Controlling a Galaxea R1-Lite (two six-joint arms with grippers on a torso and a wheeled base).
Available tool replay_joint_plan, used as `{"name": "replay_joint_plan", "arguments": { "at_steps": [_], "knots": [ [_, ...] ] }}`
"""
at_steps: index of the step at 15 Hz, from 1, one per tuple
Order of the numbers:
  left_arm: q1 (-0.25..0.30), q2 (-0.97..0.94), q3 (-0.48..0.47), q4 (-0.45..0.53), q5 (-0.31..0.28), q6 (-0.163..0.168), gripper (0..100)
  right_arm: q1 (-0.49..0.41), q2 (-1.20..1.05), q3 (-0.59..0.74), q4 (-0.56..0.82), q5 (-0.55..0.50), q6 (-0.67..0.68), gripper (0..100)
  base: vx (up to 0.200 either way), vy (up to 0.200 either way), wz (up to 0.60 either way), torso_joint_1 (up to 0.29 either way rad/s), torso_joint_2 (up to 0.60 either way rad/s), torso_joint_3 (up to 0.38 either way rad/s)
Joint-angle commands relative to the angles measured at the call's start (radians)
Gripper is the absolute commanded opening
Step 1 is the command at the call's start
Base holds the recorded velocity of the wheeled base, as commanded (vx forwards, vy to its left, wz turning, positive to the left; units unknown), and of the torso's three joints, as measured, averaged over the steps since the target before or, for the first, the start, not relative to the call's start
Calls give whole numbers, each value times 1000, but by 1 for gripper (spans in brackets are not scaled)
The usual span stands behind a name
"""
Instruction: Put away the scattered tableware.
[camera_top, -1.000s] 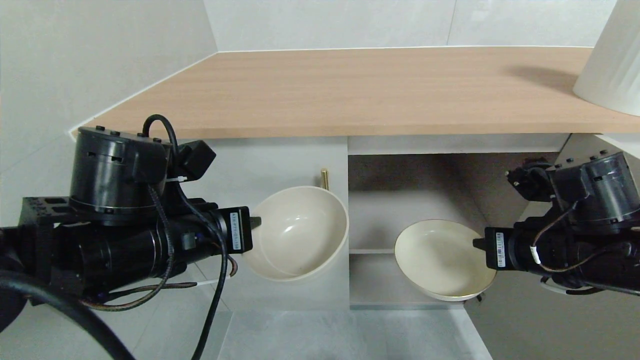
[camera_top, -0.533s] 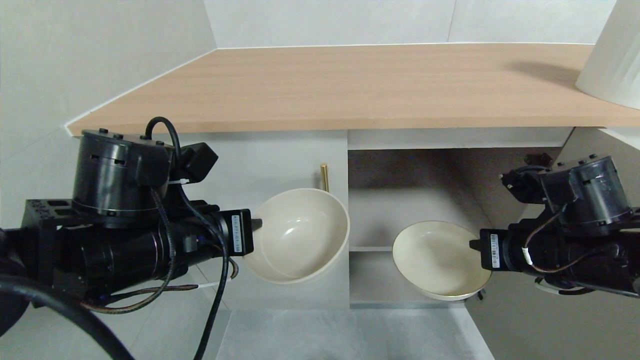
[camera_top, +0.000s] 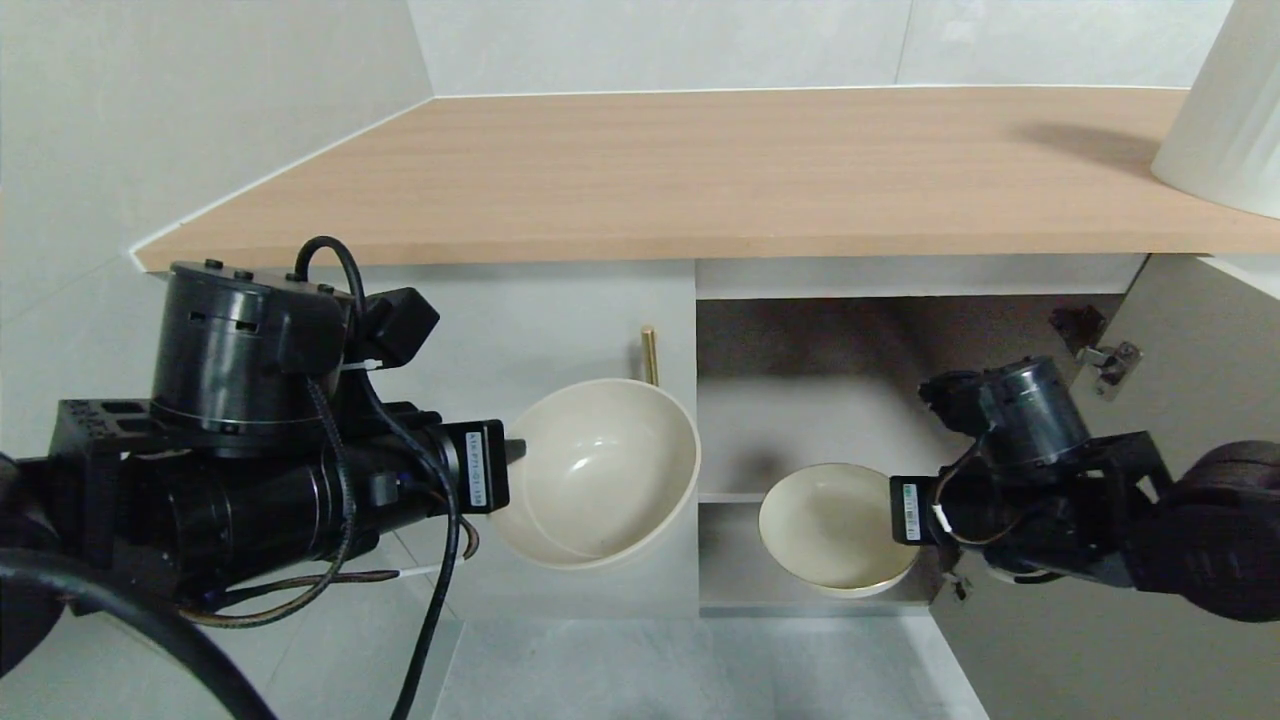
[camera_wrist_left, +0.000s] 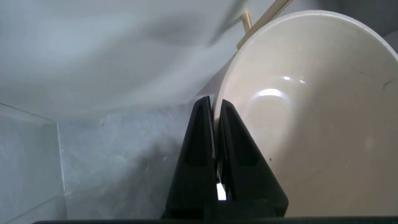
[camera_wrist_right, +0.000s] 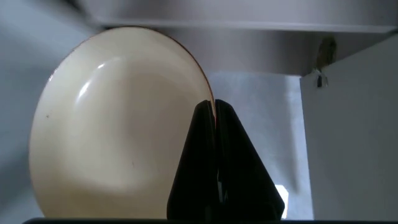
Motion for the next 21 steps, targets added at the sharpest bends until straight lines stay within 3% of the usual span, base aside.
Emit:
{"name": "replay_joint_plan", "arguments": {
  "at_steps": [1, 3, 7, 11, 14, 21],
  "knots": [
    [-1, 4, 0, -1, 0, -1, 0, -23, 228, -22, -139, -58, 36, 0, 0, 0, 0, 0, 0, 0],
    [-1, 4, 0, -1, 0, -1, 0, -75, 309, -49, -229, -62, 36, 0, 0, 0, 0, 0, 0, 0],
    [-12, 4, 1, -1, 0, -1, 0, -134, 441, -155, -268, -142, 43, 0, 0, 0, 0, 0, 0, 0],
    [-15, 19, 1, -1, 2, -1, 0, -175, 502, -253, -283, -156, 68, 0, 0, 0, 0, 0, 0, 0],
    [-19, 22, 1, -1, 2, -1, 0, -183, 547, -315, -284, -220, 86, 0, 0, 0, 0, 0, 0, 0],
    [-24, 30, 3, -1, 3, -1, 0, -201, 581, -405, -284, -263, 116, 0, 0, 0, 0, 0, 0, 0]
  ]
}}
